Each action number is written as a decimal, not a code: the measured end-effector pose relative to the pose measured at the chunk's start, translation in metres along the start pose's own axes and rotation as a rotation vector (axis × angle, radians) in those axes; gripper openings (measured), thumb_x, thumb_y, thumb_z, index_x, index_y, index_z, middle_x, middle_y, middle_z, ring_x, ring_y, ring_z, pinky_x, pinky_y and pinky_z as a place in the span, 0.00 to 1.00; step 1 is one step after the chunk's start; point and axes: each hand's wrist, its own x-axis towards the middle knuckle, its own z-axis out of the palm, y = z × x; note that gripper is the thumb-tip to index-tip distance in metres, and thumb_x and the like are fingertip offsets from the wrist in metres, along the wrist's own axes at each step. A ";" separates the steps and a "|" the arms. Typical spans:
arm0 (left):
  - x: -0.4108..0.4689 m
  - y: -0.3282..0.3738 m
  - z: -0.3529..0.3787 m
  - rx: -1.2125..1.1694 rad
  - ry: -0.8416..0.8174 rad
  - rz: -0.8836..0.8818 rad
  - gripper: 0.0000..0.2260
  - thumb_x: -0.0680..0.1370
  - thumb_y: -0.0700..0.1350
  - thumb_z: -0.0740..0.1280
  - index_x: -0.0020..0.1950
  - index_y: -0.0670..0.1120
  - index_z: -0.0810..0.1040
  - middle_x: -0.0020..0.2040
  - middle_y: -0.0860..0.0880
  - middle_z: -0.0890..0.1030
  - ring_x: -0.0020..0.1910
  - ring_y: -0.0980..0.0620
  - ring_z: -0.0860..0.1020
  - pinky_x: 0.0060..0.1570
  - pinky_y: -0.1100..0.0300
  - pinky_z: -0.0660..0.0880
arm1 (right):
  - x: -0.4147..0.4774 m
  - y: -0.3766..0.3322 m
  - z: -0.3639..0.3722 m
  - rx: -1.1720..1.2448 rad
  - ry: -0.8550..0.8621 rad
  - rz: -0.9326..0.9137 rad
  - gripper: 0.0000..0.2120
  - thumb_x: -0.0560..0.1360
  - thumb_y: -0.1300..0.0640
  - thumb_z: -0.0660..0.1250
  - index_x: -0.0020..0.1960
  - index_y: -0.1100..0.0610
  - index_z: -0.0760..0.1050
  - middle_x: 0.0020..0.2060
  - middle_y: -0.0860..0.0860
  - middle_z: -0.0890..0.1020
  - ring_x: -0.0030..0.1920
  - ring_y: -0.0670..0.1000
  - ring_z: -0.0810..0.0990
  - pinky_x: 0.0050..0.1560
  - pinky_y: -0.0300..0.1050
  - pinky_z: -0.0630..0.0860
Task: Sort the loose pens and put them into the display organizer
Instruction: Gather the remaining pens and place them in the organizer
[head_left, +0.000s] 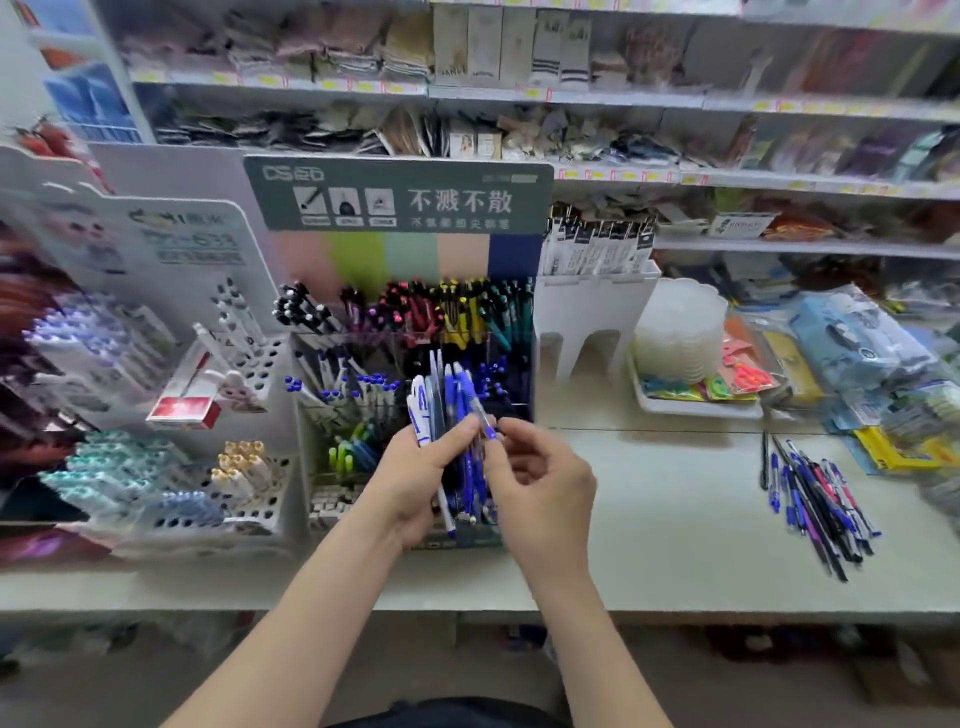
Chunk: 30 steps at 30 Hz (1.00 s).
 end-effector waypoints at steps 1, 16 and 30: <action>-0.002 0.002 -0.006 -0.013 0.009 0.000 0.12 0.82 0.45 0.72 0.62 0.41 0.86 0.60 0.37 0.86 0.62 0.34 0.84 0.65 0.33 0.78 | -0.006 0.003 0.010 -0.090 -0.001 -0.075 0.11 0.79 0.58 0.75 0.59 0.48 0.86 0.43 0.44 0.84 0.39 0.47 0.84 0.43 0.49 0.83; -0.001 0.017 -0.035 -0.165 0.068 0.017 0.15 0.83 0.46 0.71 0.67 0.40 0.82 0.63 0.40 0.85 0.64 0.33 0.82 0.60 0.31 0.80 | -0.022 -0.002 0.047 -0.060 -0.349 0.056 0.23 0.84 0.51 0.68 0.73 0.31 0.68 0.52 0.40 0.84 0.53 0.46 0.83 0.47 0.40 0.82; 0.003 0.026 -0.003 -0.086 0.048 0.078 0.13 0.85 0.41 0.67 0.68 0.41 0.81 0.61 0.43 0.86 0.60 0.44 0.86 0.49 0.54 0.84 | 0.009 0.001 0.044 -0.007 -0.323 0.205 0.18 0.86 0.42 0.61 0.74 0.40 0.68 0.61 0.33 0.81 0.62 0.36 0.80 0.66 0.53 0.79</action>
